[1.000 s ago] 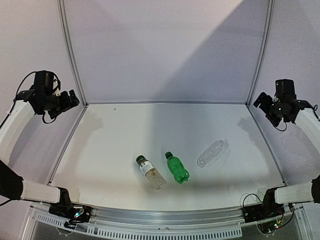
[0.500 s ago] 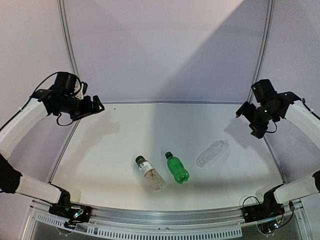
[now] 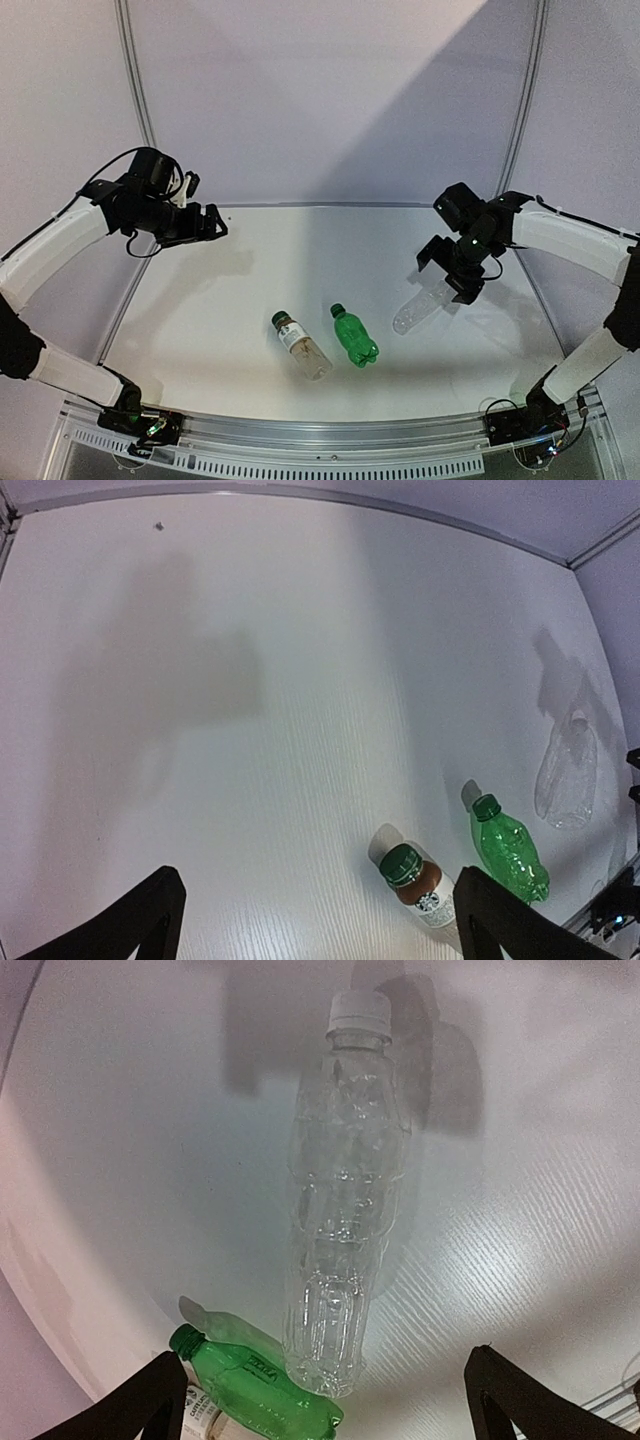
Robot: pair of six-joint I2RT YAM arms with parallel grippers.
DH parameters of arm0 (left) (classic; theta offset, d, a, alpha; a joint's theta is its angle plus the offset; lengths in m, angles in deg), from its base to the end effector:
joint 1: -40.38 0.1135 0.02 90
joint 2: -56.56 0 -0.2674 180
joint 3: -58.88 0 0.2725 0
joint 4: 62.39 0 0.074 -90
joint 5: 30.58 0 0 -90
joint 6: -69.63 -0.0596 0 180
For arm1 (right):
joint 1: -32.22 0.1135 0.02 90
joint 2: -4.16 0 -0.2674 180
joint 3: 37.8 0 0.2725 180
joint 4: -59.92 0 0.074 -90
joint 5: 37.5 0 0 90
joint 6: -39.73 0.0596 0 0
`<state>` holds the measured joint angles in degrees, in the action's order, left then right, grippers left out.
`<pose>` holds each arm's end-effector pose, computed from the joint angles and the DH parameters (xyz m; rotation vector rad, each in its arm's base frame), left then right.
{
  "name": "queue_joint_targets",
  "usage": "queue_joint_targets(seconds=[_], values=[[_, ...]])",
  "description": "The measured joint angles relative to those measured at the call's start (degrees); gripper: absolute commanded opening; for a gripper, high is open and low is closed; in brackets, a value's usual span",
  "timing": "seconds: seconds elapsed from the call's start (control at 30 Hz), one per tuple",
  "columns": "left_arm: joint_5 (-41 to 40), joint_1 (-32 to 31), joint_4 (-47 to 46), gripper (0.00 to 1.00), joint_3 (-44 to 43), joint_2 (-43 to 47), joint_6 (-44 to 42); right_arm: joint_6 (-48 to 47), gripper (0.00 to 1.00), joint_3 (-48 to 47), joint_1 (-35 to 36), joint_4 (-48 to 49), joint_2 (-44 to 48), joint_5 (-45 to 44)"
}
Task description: Unscrew the bottle caps
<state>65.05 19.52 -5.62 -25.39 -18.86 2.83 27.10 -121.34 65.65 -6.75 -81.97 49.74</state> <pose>0.2888 -0.1163 0.3153 -0.0037 2.4564 -0.4663 0.2699 0.1747 0.2431 1.0858 2.6576 0.3932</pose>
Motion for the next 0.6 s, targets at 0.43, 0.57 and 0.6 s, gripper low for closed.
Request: queue_joint_targets(seconds=[0.43,0.57,0.6], values=[[2.6,0.0,0.4,0.97,3.6,2.9,-3.9,1.2,0.95,-1.3,3.9,4.2,-12.1,1.6],[3.2,0.0,0.4,0.96,4.8,4.7,-4.6,1.4,0.87,-1.9,5.5,5.4,-14.0,1.3],[3.3,0.0,0.5,0.96,5.1,5.0,-4.8,1.6,0.86,-1.9,5.7,5.7,-14.2,1.1]])
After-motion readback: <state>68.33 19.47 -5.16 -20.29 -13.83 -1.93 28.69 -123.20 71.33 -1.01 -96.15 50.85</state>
